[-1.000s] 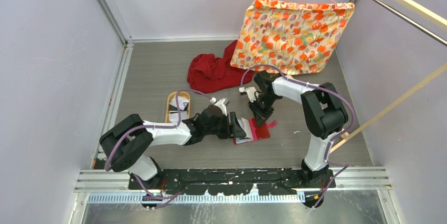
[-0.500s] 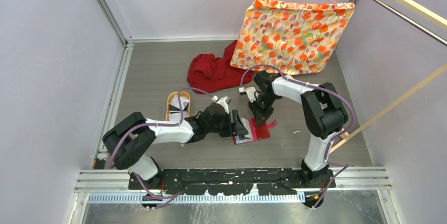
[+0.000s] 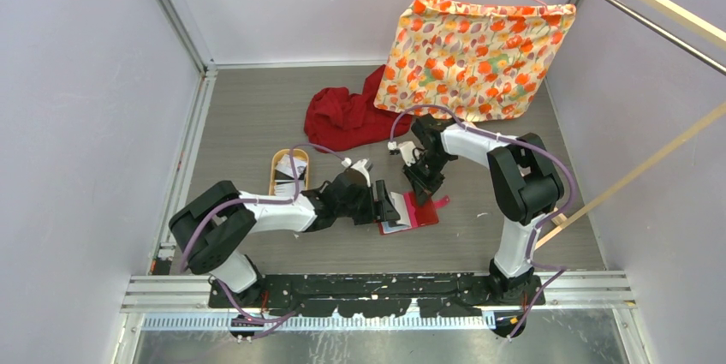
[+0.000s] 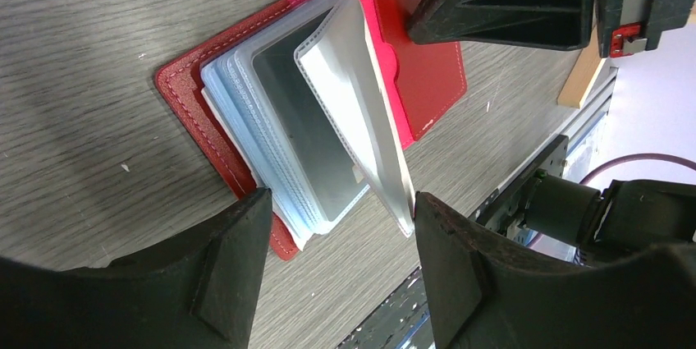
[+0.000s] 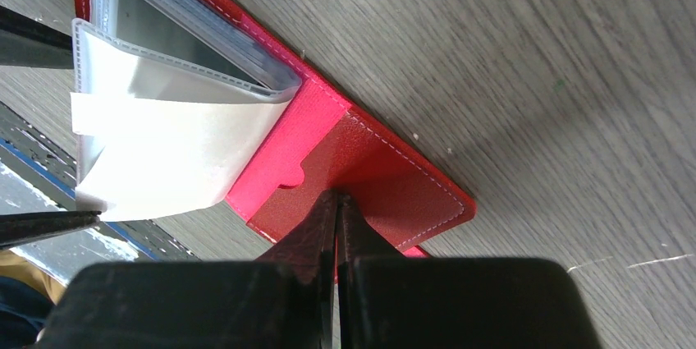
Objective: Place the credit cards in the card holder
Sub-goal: Open the card holder at the center of the board.
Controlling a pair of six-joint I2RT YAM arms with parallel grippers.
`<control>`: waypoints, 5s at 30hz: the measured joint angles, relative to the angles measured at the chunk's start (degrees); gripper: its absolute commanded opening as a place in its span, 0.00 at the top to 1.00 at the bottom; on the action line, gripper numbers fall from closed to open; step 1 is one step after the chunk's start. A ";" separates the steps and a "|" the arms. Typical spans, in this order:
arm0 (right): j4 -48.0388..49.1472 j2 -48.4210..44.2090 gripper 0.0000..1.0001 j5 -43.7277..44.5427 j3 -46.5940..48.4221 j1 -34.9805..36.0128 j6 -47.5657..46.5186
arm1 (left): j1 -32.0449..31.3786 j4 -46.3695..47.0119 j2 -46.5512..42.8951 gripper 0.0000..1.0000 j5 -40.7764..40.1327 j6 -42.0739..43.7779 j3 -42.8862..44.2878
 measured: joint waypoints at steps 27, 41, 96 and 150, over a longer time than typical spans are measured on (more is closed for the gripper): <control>-0.17 0.13 0.95 -0.02 0.15 0.00 -0.04 | -0.04 0.52 -0.26 0.42 0.44 -0.33 0.31; -0.55 0.48 0.95 -0.04 0.50 0.00 -0.11 | -0.46 1.31 -2.47 0.41 -0.48 -0.33 0.31; -2.10 -1.22 0.79 -4.37 0.52 -1.16 -1.29 | -0.55 22.93 9.68 0.45 6.58 -7.50 2.89; -5.68 -32.09 0.34 -19.06 0.50 -5.53 -16.44 | 6.82 -31.36 -43.56 0.00 -19.96 31.69 3.56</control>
